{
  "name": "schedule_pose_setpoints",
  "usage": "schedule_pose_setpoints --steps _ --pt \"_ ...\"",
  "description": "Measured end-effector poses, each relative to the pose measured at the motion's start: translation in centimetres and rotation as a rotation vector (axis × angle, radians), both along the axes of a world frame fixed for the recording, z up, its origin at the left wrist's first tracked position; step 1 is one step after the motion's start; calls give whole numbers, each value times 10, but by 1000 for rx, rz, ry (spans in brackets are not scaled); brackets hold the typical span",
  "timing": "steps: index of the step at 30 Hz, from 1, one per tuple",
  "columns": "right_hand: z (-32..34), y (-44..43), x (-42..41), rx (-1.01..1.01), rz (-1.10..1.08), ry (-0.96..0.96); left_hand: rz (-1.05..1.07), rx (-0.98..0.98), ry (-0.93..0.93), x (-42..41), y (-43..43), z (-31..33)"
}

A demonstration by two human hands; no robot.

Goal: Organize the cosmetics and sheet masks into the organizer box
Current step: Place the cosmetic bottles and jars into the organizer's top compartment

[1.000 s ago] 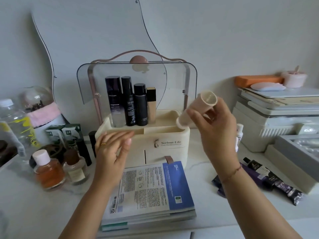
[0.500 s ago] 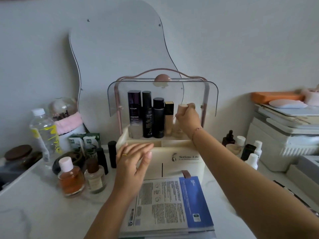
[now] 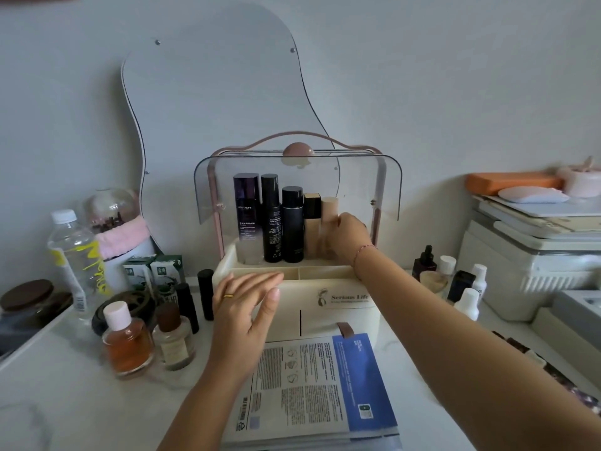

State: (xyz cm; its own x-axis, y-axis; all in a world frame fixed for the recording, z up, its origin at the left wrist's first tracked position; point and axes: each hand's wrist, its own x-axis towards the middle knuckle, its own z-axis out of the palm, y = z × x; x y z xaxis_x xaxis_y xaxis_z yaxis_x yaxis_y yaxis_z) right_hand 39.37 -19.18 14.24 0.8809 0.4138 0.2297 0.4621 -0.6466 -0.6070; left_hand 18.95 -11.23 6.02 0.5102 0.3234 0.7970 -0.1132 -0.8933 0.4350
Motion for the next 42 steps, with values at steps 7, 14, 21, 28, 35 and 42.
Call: schedule_pose_setpoints --steps 7,14,21,28,35,42 --pt "9 -38 -44 127 82 -68 -3 15 9 -1 0 1" --pt "-47 -155 -94 506 38 -308 2 87 -18 1 2 1" --pt "-82 -242 -49 487 -248 -166 22 96 -14 3 -1 3" --pt "-67 -236 22 238 -187 -192 35 65 -24 3 -6 3" --pt "-72 -208 46 124 -199 -49 46 63 -22 4 -8 4" --pt "-76 -206 49 156 -220 -6 65 70 -7 3 -6 2"
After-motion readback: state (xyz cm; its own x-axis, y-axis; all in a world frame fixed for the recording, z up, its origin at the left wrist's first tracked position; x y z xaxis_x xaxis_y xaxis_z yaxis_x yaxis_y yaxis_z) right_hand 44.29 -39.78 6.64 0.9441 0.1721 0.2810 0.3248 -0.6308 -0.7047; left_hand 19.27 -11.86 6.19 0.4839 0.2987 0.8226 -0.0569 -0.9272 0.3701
